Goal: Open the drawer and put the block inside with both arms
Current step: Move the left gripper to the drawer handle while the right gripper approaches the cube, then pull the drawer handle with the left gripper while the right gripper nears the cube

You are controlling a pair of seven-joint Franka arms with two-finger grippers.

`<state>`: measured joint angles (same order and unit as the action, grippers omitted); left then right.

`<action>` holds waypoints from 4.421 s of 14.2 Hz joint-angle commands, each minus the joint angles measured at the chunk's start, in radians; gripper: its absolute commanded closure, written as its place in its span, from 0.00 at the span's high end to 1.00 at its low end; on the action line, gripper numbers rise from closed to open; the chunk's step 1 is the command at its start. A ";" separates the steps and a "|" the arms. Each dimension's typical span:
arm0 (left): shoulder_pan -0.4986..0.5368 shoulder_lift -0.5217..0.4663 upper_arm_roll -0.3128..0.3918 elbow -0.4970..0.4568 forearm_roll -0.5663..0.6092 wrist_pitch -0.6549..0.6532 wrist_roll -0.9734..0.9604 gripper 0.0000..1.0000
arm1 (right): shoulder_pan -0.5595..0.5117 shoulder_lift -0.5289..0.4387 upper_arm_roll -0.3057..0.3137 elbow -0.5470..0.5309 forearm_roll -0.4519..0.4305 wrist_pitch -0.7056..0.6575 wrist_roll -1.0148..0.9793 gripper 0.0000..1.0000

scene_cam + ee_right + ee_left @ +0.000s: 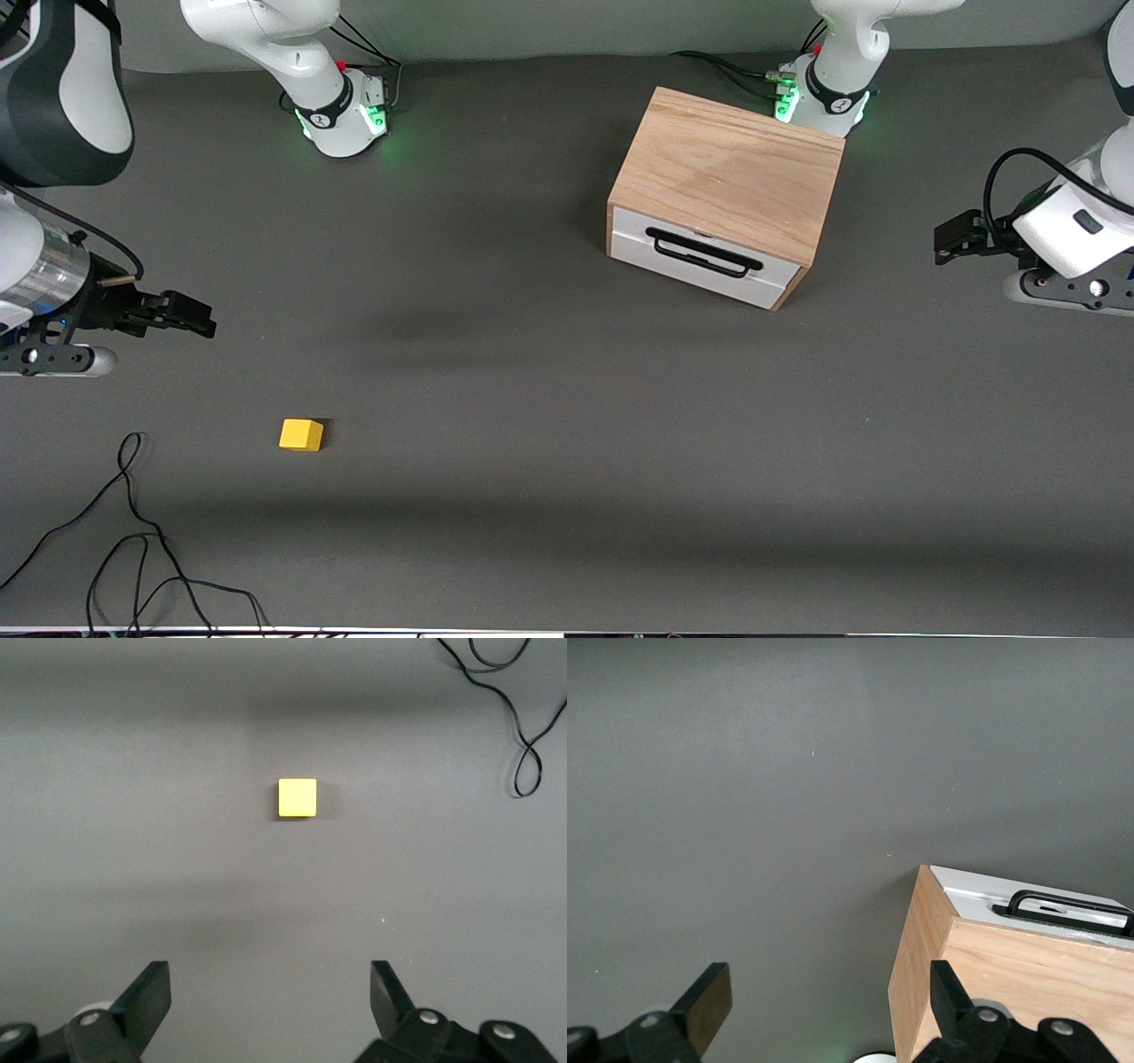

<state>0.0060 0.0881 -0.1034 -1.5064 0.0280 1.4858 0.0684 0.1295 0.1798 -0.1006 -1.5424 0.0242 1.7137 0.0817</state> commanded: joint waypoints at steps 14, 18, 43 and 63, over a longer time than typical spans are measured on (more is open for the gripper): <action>-0.268 0.188 -0.055 0.019 -0.025 0.157 -0.904 1.00 | -0.022 0.198 -0.001 0.096 0.006 0.078 -0.027 1.00; -0.281 0.213 -0.055 -0.096 -0.071 0.206 -1.044 1.00 | -0.053 0.242 -0.001 0.091 0.016 0.135 -0.027 1.00; -0.425 0.387 -0.055 -0.284 -0.177 0.396 -1.425 0.00 | -0.044 0.378 0.010 0.093 0.016 0.287 -0.013 1.00; -0.391 0.401 -0.047 -0.045 -0.091 0.312 -1.349 0.98 | -0.042 0.435 0.012 0.094 0.020 0.359 -0.005 1.00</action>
<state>-0.3934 0.5022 -0.1552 -1.6098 -0.0722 1.8901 -1.3109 0.0851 0.5981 -0.0860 -1.4736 0.0260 2.0663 0.0808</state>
